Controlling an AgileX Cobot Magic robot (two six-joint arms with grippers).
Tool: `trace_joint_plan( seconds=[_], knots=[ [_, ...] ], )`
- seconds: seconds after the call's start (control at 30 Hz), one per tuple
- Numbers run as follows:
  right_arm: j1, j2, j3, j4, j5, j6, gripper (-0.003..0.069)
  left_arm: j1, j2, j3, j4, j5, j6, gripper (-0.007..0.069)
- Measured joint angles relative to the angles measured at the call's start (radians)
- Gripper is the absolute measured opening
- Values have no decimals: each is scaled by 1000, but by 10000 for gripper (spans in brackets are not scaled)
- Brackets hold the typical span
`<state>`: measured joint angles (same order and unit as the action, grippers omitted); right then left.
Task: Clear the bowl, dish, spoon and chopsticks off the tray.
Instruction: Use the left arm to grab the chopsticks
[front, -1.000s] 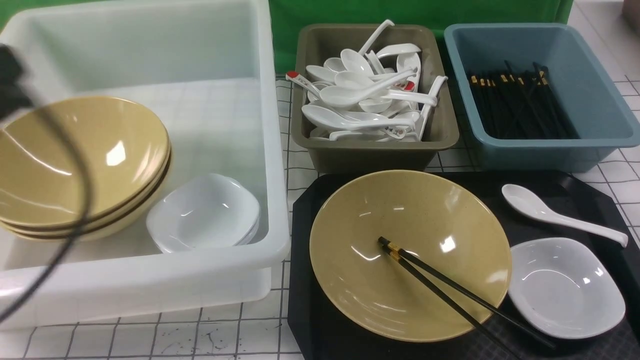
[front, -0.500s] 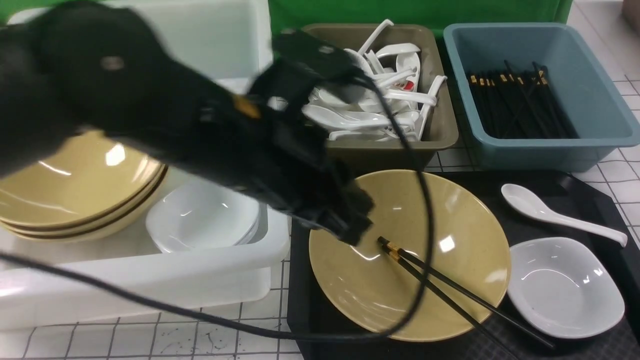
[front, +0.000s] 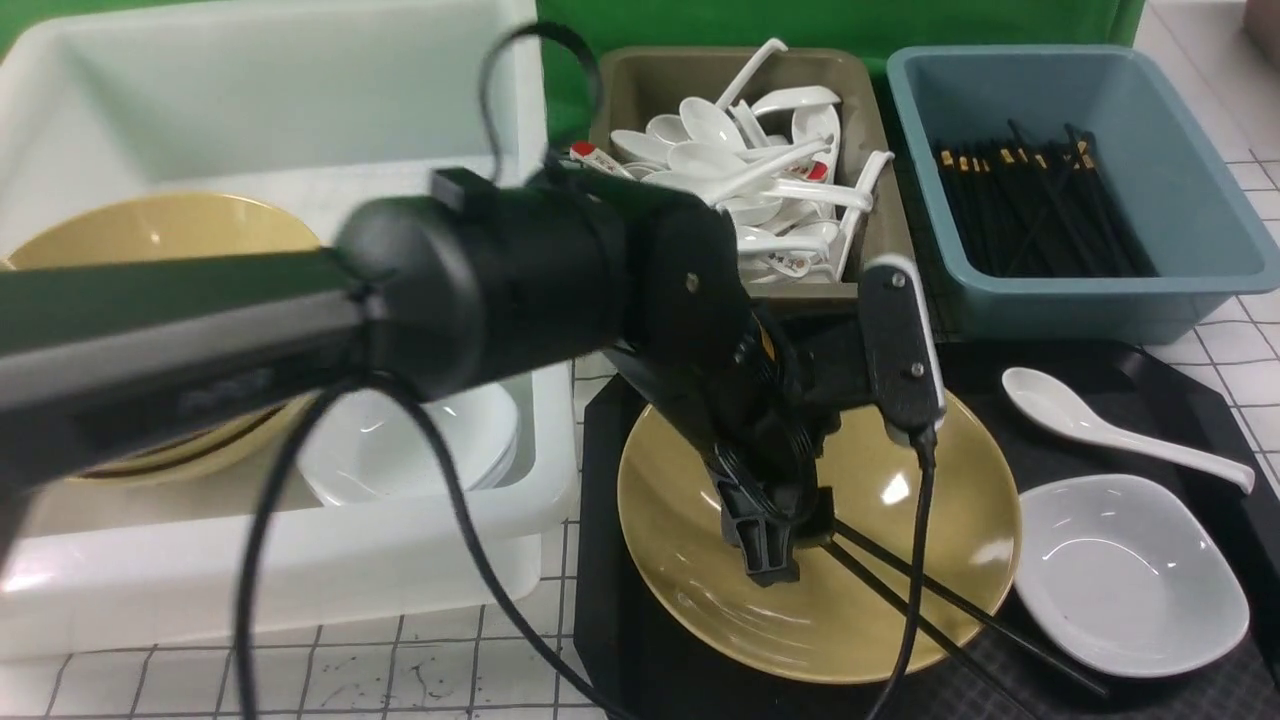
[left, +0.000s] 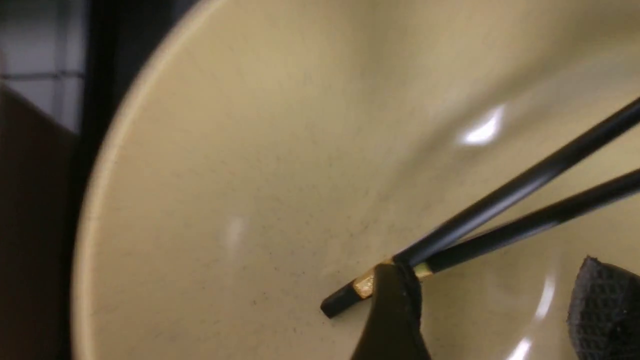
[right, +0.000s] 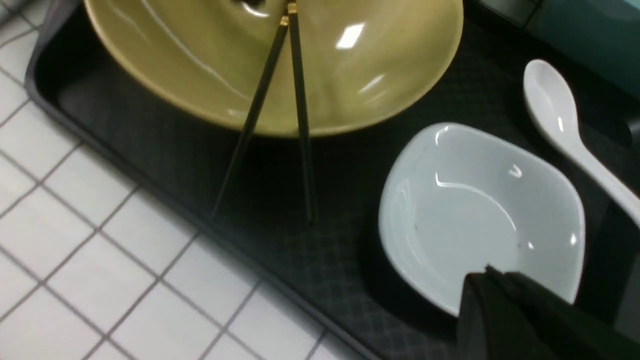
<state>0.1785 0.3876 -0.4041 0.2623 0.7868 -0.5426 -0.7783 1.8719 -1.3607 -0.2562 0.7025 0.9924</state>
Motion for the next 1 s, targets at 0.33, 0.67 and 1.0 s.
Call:
trace_joint_plan(
  seconds=[0.33, 0.67, 1.0],
  knots=[
    [14, 0, 71, 21, -149, 21, 43, 0, 68, 0, 6, -54, 159, 397],
    [14, 0, 71, 22, -154, 23, 46, 0, 125, -5, -21, -118, 320, 242],
    [14, 0, 71, 22, -155, 27, 48, 0, 130, -5, -7, -124, 69, 19]
  ],
)
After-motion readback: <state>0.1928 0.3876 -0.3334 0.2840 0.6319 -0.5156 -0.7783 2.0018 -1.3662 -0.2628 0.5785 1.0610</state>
